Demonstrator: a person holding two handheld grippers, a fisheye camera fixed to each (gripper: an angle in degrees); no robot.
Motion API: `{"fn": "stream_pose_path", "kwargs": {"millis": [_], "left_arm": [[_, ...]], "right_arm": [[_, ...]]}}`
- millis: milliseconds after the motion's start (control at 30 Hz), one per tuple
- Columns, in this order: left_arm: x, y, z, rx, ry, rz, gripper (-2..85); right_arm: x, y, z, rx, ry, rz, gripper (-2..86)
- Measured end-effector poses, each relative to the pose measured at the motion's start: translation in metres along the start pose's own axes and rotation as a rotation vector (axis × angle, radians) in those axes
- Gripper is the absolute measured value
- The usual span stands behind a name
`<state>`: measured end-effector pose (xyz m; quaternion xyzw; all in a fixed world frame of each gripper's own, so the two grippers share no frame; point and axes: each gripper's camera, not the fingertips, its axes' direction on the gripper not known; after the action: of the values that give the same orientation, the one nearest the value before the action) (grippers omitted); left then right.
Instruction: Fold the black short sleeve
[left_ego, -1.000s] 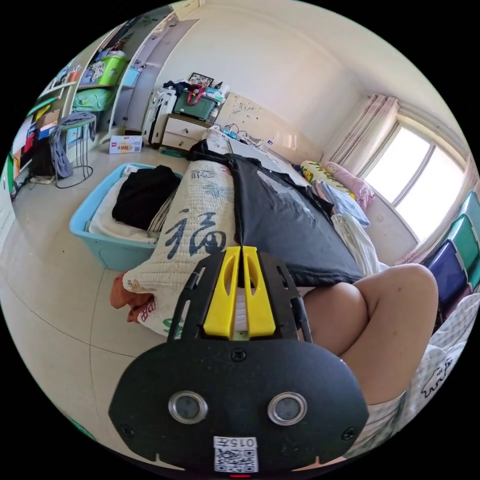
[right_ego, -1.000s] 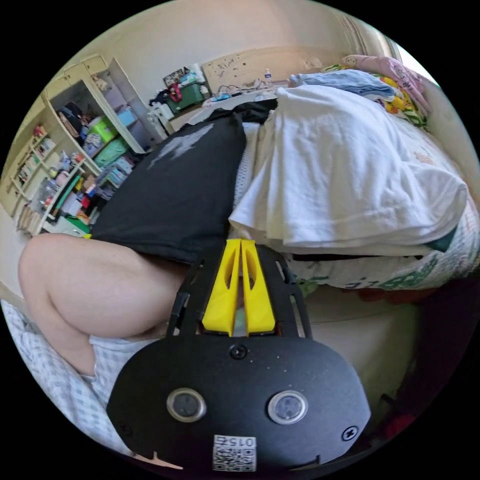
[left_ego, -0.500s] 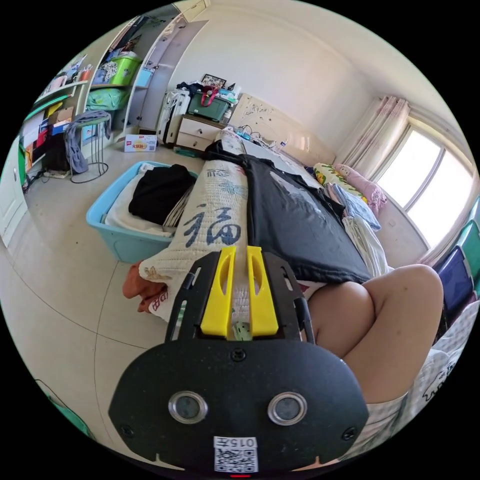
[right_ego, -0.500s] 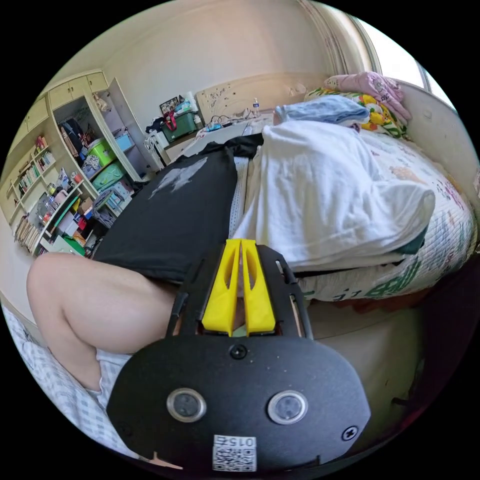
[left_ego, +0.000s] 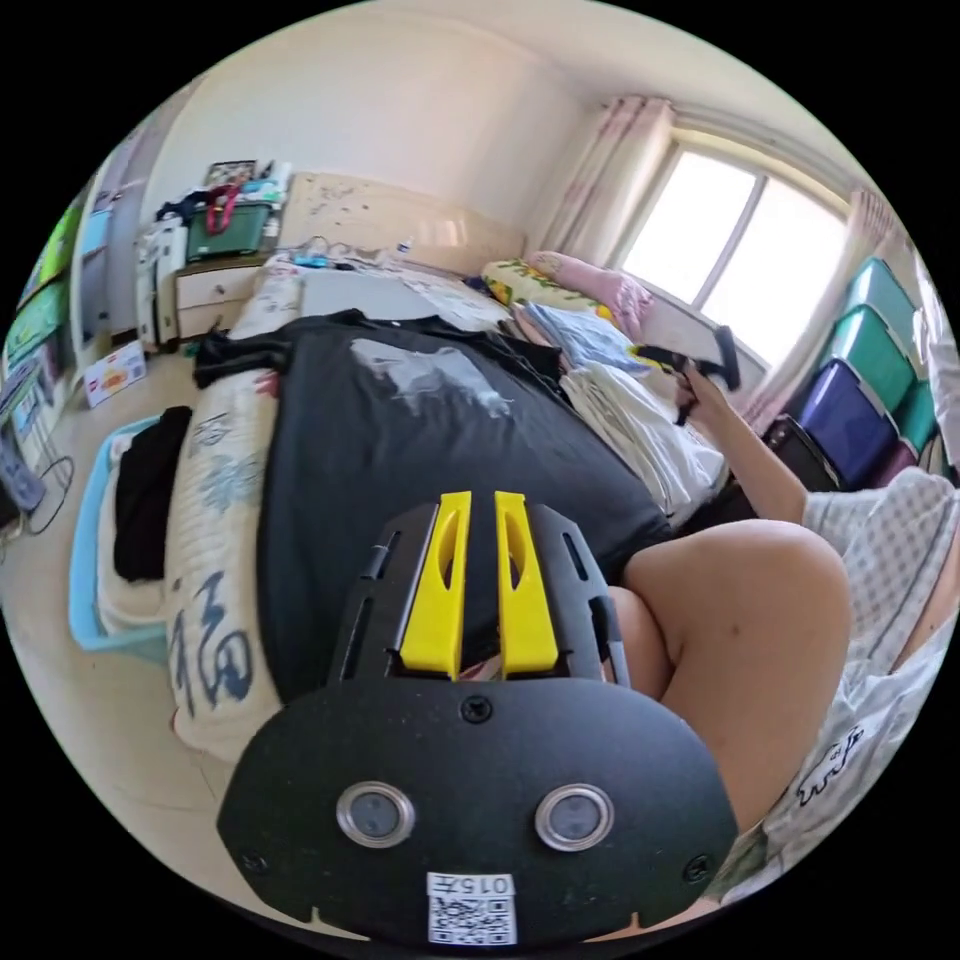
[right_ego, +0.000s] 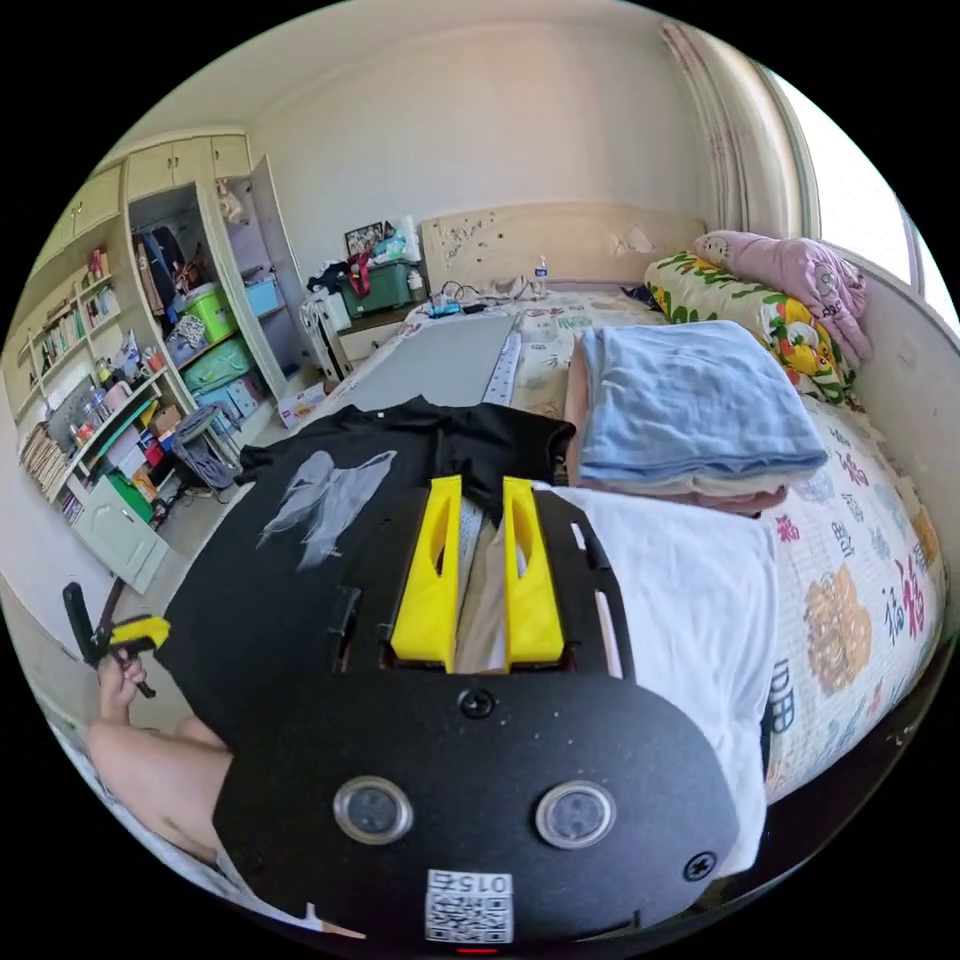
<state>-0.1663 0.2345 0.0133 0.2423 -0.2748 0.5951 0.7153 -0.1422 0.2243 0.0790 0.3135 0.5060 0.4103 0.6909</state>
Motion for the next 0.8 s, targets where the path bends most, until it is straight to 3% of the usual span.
{"fn": "stream_pose_path", "kwargs": {"millis": [167, 333, 633, 800], "left_arm": [[0.016, -0.002, 0.065, -0.174, -0.047, 0.107, 6.2], [0.005, 0.018, 0.079, -0.153, -0.021, 0.103, 5.7], [-0.006, 0.054, 0.097, -0.119, 0.008, 0.093, 7.5], [-0.017, 0.066, 0.107, -0.131, 0.026, 0.102, 8.2]], "right_arm": [[0.034, -0.099, 0.084, -0.129, 0.106, 0.114, 8.0], [0.053, -0.163, 0.158, -0.243, 0.264, 0.122, 8.7], [0.048, -0.229, 0.209, -0.325, 0.346, 0.069, 4.3], [-0.040, -0.280, 0.196, -0.168, 0.141, -0.116, -0.4]]}}
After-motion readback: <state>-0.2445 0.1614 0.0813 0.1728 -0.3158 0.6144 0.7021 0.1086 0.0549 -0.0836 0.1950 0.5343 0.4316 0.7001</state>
